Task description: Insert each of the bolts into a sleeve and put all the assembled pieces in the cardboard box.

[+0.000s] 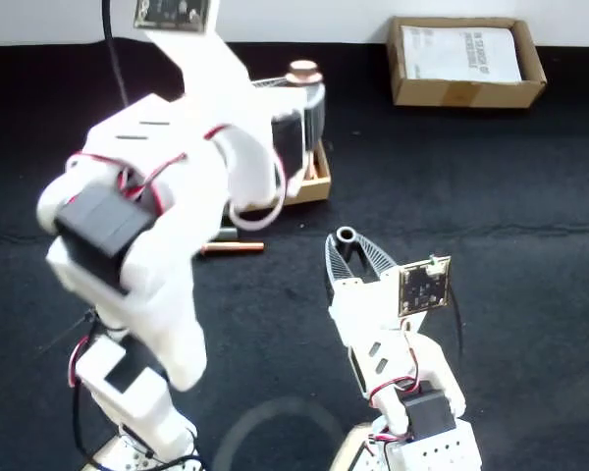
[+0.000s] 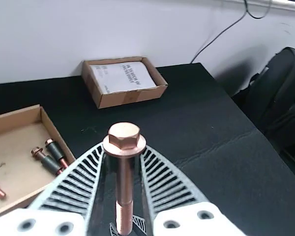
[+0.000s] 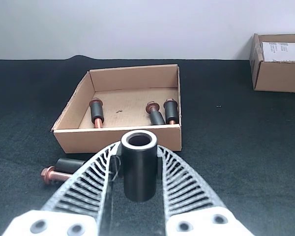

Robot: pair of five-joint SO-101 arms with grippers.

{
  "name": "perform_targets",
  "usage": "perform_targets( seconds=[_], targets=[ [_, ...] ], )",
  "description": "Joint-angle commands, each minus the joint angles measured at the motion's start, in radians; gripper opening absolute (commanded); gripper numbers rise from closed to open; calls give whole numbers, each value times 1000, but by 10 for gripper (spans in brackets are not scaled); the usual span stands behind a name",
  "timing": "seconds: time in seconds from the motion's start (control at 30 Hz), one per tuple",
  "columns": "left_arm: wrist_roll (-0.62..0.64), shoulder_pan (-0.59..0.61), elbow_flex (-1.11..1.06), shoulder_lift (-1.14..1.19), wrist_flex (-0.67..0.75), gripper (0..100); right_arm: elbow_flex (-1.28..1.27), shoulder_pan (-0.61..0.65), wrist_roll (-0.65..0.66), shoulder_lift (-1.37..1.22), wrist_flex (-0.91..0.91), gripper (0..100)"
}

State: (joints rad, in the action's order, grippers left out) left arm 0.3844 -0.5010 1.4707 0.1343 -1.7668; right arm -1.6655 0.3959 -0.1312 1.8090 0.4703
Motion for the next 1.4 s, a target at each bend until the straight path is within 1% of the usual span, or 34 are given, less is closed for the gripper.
perform_targets(
  seconds=[0.0,0.1,0.2,0.43,0.53,0.6,0.77,0.93,1.37],
  targets=[
    [-64,-61,-2,-104,-2,8,-127,5,-8,4,-22,7],
    [-77,-71,-10,-154,-2,8,-127,5,-8,4,-22,7],
    [-77,-73,-104,-223,-2,8,-127,5,-8,4,-22,7],
    [-78,-74,-522,-507,3,8,-127,5,-6,4,-22,7],
    [-80,-74,-680,-595,6,8,-127,5,-5,4,-22,7],
    [-77,-70,-774,-627,40,8,-127,5,-5,4,-22,7],
    [-75,-67,-1026,-673,226,8,-127,5,-5,4,-22,7],
    [-77,-74,-1296,-710,445,8,-127,1,-5,4,-22,7],
    [-75,-74,-1902,-865,1099,8,-125,-1,-5,4,-22,7]
  ],
)
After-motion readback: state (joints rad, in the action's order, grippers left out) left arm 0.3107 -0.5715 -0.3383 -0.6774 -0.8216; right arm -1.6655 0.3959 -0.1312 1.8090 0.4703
